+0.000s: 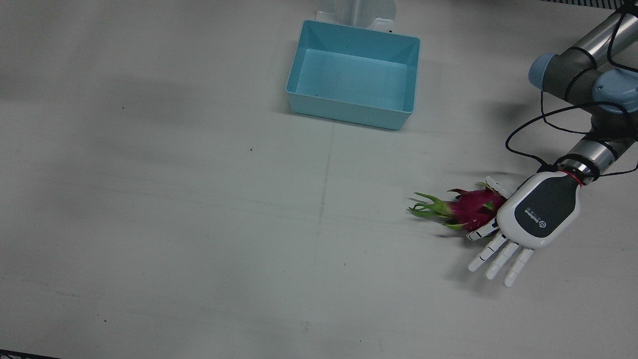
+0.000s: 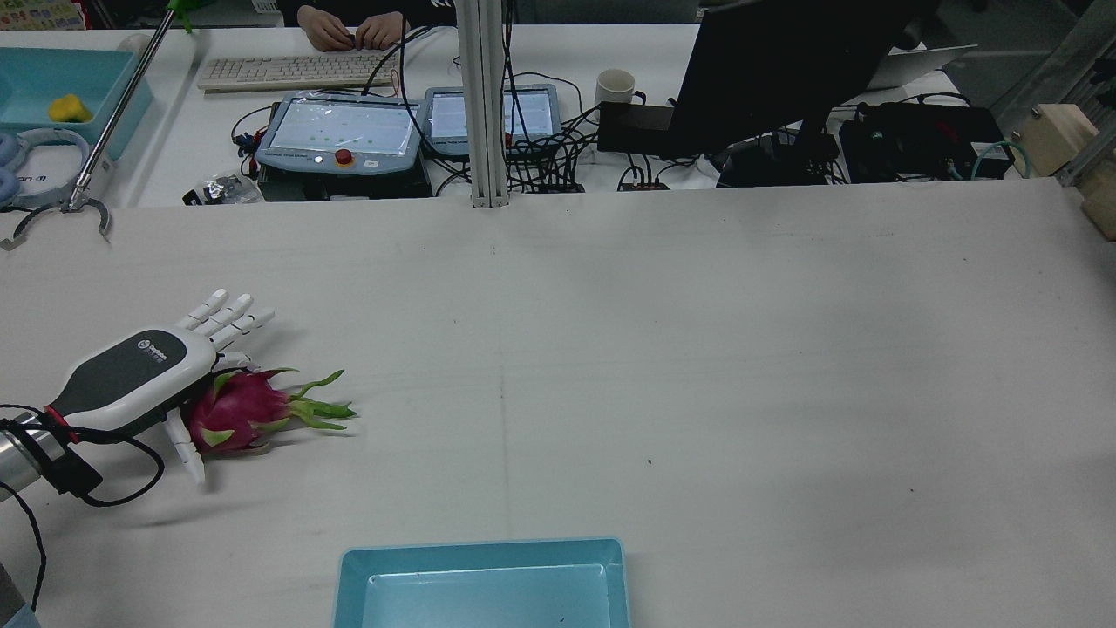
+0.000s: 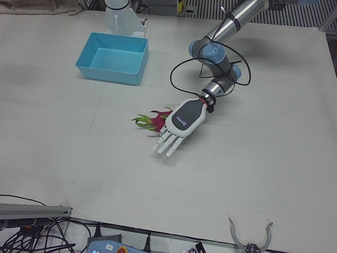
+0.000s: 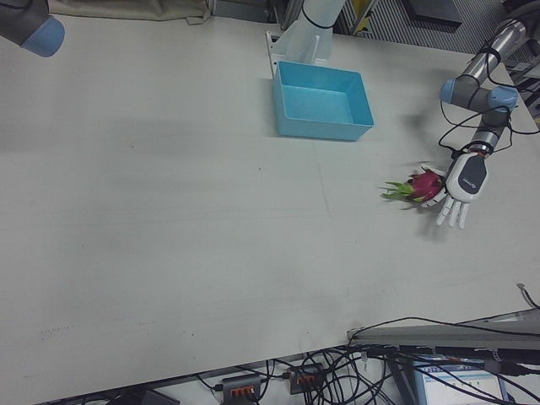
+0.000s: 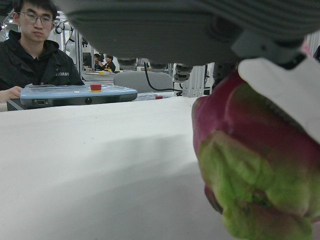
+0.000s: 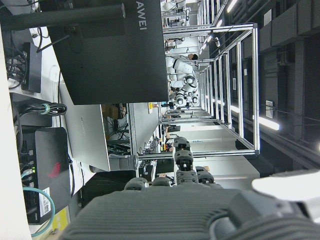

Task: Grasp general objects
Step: 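Close the left hand's fingers around the dragon fruit, then lift the dragon fruit with the left hand off the table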

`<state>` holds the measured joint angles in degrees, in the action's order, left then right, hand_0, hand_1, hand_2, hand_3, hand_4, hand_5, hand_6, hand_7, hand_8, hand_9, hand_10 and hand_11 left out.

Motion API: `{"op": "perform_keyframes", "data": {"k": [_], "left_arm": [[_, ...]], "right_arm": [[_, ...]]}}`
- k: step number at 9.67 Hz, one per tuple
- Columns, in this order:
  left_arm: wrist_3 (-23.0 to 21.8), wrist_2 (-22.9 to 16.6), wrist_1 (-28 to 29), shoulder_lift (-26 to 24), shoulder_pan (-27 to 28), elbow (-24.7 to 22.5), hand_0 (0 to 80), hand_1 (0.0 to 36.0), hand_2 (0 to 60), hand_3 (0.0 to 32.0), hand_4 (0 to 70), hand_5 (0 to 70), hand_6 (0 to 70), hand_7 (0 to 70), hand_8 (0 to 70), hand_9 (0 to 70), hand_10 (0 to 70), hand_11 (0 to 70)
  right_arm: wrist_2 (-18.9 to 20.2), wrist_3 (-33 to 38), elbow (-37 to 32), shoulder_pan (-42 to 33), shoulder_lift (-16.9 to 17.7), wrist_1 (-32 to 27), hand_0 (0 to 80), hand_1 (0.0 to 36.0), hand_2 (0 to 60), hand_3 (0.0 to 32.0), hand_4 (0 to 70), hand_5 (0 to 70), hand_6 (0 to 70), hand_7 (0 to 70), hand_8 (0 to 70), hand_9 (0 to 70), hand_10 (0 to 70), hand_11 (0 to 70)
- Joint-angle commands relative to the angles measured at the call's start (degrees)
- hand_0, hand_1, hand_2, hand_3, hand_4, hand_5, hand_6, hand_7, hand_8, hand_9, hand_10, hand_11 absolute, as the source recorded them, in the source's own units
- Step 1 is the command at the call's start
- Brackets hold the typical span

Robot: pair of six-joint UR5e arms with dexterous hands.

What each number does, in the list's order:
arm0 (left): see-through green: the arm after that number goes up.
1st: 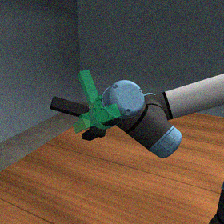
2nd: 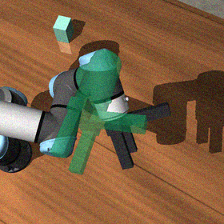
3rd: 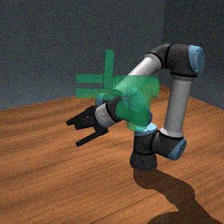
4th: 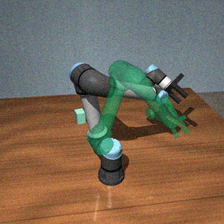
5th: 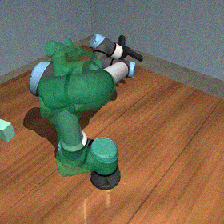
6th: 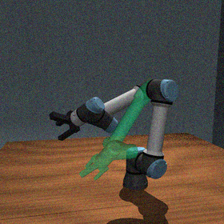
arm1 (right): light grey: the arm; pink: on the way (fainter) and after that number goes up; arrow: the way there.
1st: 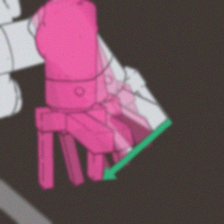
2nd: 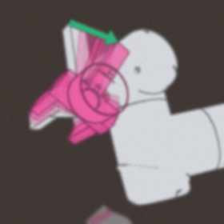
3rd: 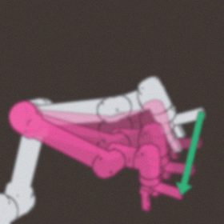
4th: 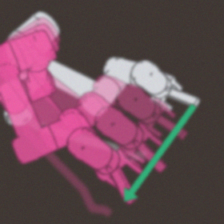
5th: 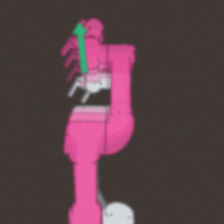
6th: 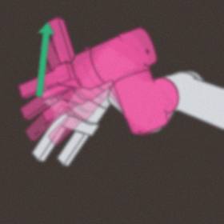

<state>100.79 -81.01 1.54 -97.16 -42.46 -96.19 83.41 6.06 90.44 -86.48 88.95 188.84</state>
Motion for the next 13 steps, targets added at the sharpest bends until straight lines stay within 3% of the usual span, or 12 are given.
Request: {"op": "perform_keyframes", "data": {"k": [1,2,3,4,6,8,9,10,11,13], "left_arm": [[-1.1,-0.3,-0.1,0.0,-0.2,-1.6,48.1,22.4,55.4,0.0,60.0,58.3,0.7,10.7,0.8,0.7,0.0,0.0],[-1.2,-0.6,-2.1,0.0,-0.3,-4.9,46.4,27.7,60.0,0.0,60.2,58.5,1.2,12.1,1.3,1.0,0.0,0.0],[-2.2,-0.9,-6.2,0.0,-0.3,-9.3,45.9,31.4,60.0,0.0,61.5,59.4,2.1,14.4,1.0,1.4,0.0,0.0],[-6.4,-1.7,-9.4,0.0,-0.4,-12.9,46.8,35.9,60.0,0.0,64.1,60.4,4.1,17.7,0.0,2.1,0.0,0.0],[-11.8,-8.3,-14.8,-2.2,-1.9,-17.5,46.3,35.2,60.0,0.0,65.3,59.1,4.8,19.6,0.0,2.5,0.0,0.1],[-12.9,-17.5,-25.7,-13.7,-4.5,-17.5,47.3,35.4,60.0,0.0,70.0,60.7,7.5,23.1,0.5,3.2,1.5,3.2],[-13.1,-21.3,-29.5,-16.0,-4.4,-18.0,48.5,36.0,60.0,0.0,70.0,59.9,8.5,24.3,0.7,3.4,4.3,7.7],[-13.9,-24.6,-32.1,-17.0,-3.9,-19.1,48.6,36.0,60.0,0.0,70.0,57.9,8.5,25.2,0.7,3.6,5.2,9.0],[-18.0,-27.9,-31.4,-17.1,-3.9,-19.2,49.2,36.0,60.0,0.0,70.0,56.1,8.1,26.3,0.6,3.8,5.6,9.6],[-22.0,-30.3,-33.9,-17.2,-3.1,-21.7,50.2,35.5,60.0,0.0,70.0,52.3,7.8,27.8,0.5,4.1,5.3,9.0]], "right_arm": [[0.0,0.0,0.0,0.0,0.0,0.0,0.0,0.0,0.0,0.0,0.0,0.0,0.0,0.0,0.0,0.0,0.0,0.0],[0.0,0.0,0.1,0.0,0.0,0.0,0.0,0.0,0.0,0.0,0.0,0.0,0.0,0.0,0.0,0.0,0.0,0.0],[0.0,-0.1,0.1,0.0,0.0,0.0,0.0,0.0,0.0,0.0,0.0,0.0,0.0,0.0,0.0,0.0,0.0,0.0],[0.0,-0.1,0.1,0.0,0.0,0.0,0.0,0.0,0.0,0.0,0.0,0.0,0.0,0.0,0.0,0.0,0.0,0.0],[0.0,0.0,0.0,0.0,0.0,0.0,0.0,0.0,0.0,0.0,0.0,0.0,0.0,0.0,0.0,0.0,0.0,0.0],[-0.1,0.0,-0.1,0.0,0.0,-0.1,0.0,0.0,0.0,0.0,0.0,0.0,0.0,0.0,0.0,0.0,0.0,0.0],[0.0,0.1,-0.2,0.0,0.0,-0.1,0.0,0.0,0.0,0.0,0.0,0.0,0.0,0.0,0.0,0.0,0.0,0.0],[0.0,0.1,-0.3,0.0,0.0,-0.1,0.0,0.0,0.0,0.0,0.0,0.0,0.0,0.0,0.0,0.0,0.0,0.0],[0.0,0.1,-0.3,0.0,0.0,0.0,0.0,0.0,0.0,0.0,0.0,0.0,0.0,0.0,0.0,0.0,0.0,0.0],[0.0,0.1,-0.2,0.0,0.0,-0.1,0.0,0.0,0.0,0.0,0.0,0.0,0.0,0.0,0.0,0.0,0.0,0.0]]}}
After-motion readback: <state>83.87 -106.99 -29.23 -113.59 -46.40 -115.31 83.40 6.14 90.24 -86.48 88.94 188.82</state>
